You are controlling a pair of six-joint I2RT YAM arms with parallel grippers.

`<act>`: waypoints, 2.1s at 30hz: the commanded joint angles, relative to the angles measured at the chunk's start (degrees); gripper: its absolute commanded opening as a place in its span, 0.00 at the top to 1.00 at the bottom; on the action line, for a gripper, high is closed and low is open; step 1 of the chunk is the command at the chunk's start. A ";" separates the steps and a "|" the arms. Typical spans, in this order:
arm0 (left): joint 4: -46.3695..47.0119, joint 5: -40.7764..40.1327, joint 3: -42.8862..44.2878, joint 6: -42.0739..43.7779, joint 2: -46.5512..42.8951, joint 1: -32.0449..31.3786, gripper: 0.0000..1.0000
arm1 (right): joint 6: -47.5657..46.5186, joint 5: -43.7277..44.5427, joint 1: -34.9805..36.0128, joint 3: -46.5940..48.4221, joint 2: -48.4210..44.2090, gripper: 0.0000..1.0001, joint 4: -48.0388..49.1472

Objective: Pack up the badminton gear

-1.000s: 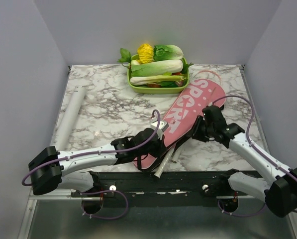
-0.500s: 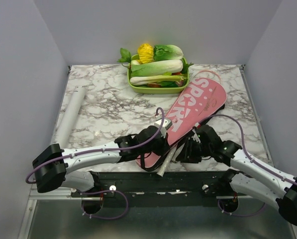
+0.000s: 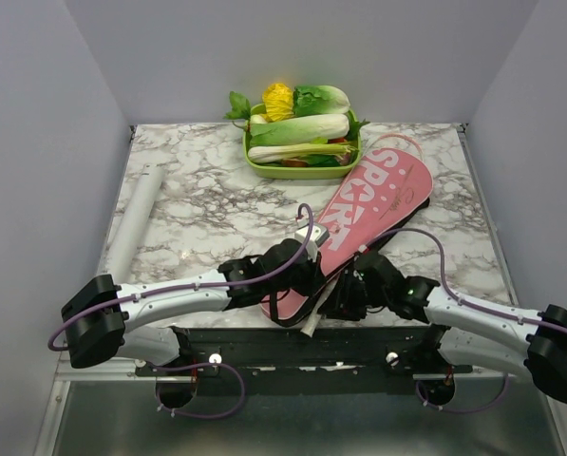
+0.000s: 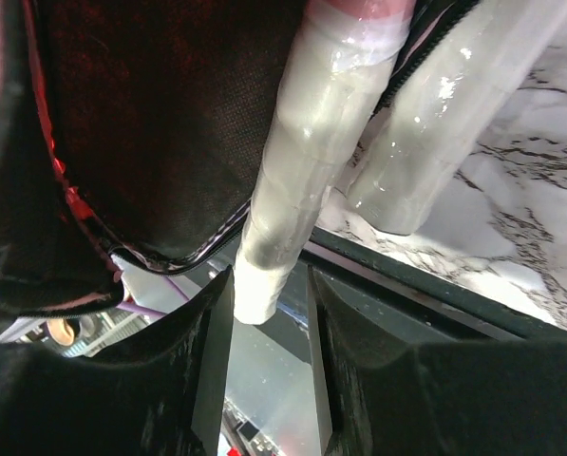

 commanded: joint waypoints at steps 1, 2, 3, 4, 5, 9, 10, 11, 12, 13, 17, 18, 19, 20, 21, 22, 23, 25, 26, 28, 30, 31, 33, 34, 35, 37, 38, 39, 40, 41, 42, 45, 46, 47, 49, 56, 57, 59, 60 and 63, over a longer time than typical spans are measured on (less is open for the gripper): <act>2.26 1.53 0.52 -0.04 -1.64 0.35 1.00 | 5.51 4.08 2.70 -1.29 3.06 0.56 6.59; 2.43 1.70 0.34 -0.04 -1.64 0.26 1.00 | 6.12 4.43 3.06 -1.47 3.50 0.56 7.29; 2.52 1.70 0.08 -0.30 -1.73 0.26 1.00 | 7.17 5.57 3.41 -1.90 3.85 0.56 8.00; 2.52 1.79 -0.01 -0.31 -1.82 0.26 1.00 | 7.79 6.27 4.11 -2.08 4.29 0.56 8.96; 2.61 1.79 -0.19 -0.31 -1.82 0.26 1.00 | 8.23 7.06 4.29 -2.43 4.29 0.56 9.23; 1.91 1.26 -1.67 -0.48 -2.78 0.26 1.00 | 10.43 11.54 4.91 -3.66 4.29 0.59 9.50; 1.82 1.26 -1.94 -0.57 -3.05 0.26 1.00 | 10.78 12.25 4.82 -4.28 4.20 0.60 9.32; 1.73 1.26 -2.38 -0.48 -3.48 0.26 1.00 | 11.22 12.95 4.91 -4.54 4.12 0.62 9.23; 1.38 1.09 -3.17 -0.48 -4.10 0.26 1.00 | 11.84 14.09 4.82 -4.89 4.29 0.65 9.23; 1.12 1.09 -3.61 0.04 -4.45 0.26 1.00 | 12.45 14.54 4.91 -5.42 4.20 0.67 9.67; -2.30 -1.02 -4.84 0.83 -6.21 0.35 0.84 | 13.16 16.47 4.91 -5.78 5.78 0.75 11.16; -3.88 -1.89 -5.19 0.75 -7.34 0.26 0.82 | 13.25 16.65 4.91 -5.69 6.65 0.78 11.25; -4.68 -2.68 -5.28 0.75 -8.31 0.26 0.77 | 13.16 16.65 4.82 -5.60 7.27 0.78 11.86; -5.90 -5.22 -5.29 0.84 -9.11 0.26 0.74 | 13.16 16.57 4.82 -5.60 7.71 0.78 12.30; -7.39 -6.98 -4.59 1.01 -10.68 0.26 0.71 | 13.25 16.22 4.82 -5.60 8.07 0.79 12.74; -11.50 -9.43 -3.97 1.10 -11.39 0.26 0.68 | 13.25 16.13 5.00 -5.69 8.94 0.79 13.10; -13.89 -14.25 -3.36 1.27 -11.92 0.43 0.70 | 13.25 16.04 4.91 -5.69 9.30 0.79 13.62; -22.03 -20.33 -0.72 0.40 -12.10 0.61 0.72 | 13.07 15.86 4.91 -5.60 10.17 0.79 15.47; -24.52 -22.36 -0.02 -0.21 -11.49 1.13 0.71 | 12.98 15.69 4.91 -5.60 10.53 0.79 15.65; -28.49 -23.44 0.69 -0.92 -9.12 4.64 0.71 | 12.90 15.42 5.00 -5.43 10.97 0.78 16.17; -28.42 -21.34 -1.14 -1.18 -7.10 8.15 0.71 | 12.63 15.60 4.91 -5.34 11.23 0.77 16.35; -26.50 -20.28 -2.11 -1.36 -6.57 9.13 0.72 | 12.46 15.77 4.91 -5.16 11.32 0.77 16.44; -23.42 -18.61 -5.26 -1.53 -5.60 10.80 0.73 | 12.37 15.77 5.08 -5.16 11.23 0.77 16.44; -20.53 -16.95 -6.07 -1.71 -5.08 12.20 0.72 | 12.37 15.95 5.09 -5.16 11.23 0.77 16.44; -19.20 -16.23 -6.77 -1.62 -4.29 12.82 0.73 | 12.46 16.04 5.09 -5.25 10.97 0.77 16.44; -16.92 -15.18 -7.48 -1.36 -1.13 13.53 0.74 | 12.37 16.21 5.17 -5.34 10.36 0.77 16.35; -16.12 -14.39 -7.57 -0.84 0.10 13.53 0.75 | 12.46 16.21 5.09 -5.42 10.18 0.77 16.27; -15.07 -13.42 -8.01 -0.83 1.86 13.53 0.75 | 12.46 16.47 5.17 -5.51 9.83 0.77 16.26; -12.79 -12.63 -8.18 -0.75 2.57 13.53 0.76 | 12.37 16.48 5.26 -5.60 9.57 0.77 16.09; -11.90 -11.49 -8.45 -0.57 3.27 13.53 0.76 | 12.28 16.65 5.35 -5.60 9.30 0.77 16.00; -10.94 -11.05 -8.88 -0.57 4.41 13.53 0.76 | 12.28 16.74 5.26 -5.69 9.13 0.77 15.91; -7.85 -9.81 -9.59 -0.22 6.43 13.53 0.76 | 12.19 17.18 5.52 -5.86 8.25 0.77 15.56; -7.24 -9.46 -9.59 0.04 6.88 13.53 0.76 | 12.11 17.18 5.44 -5.86 8.07 0.77 15.56; -6.97 -9.29 -9.59 0.05 7.32 13.53 0.77 | 12.11 17.27 5.52 -5.78 8.16 0.77 15.56; -6.18 -8.49 -9.94 -0.04 8.02 13.53 0.79 | 12.19 17.35 5.44 -5.60 8.60 0.77 15.82; -4.16 -4.45 -14.68 -1.97 4.52 13.36 0.84 | 12.81 19.37 5.96 -4.90 11.85 0.77 19.69; -4.16 -4.10 -15.91 -2.32 3.03 13.27 0.84 | 12.98 20.07 5.96 -4.98 12.55 0.77 20.13; -3.72 -2.87 -17.06 -3.03 1.53 13.00 0.85 | 13.25 20.87 5.96 -5.33 13.34 0.77 22.15; -3.63 -2.69 -17.93 -3.81 0.22 12.83 0.85 | 13.33 21.13 6.05 -5.51 13.95 0.77 22.85; -4.16 -2.61 -19.25 -4.87 -1.64 12.13 0.85 | 13.51 22.45 6.05 -6.47 14.66 0.77 26.01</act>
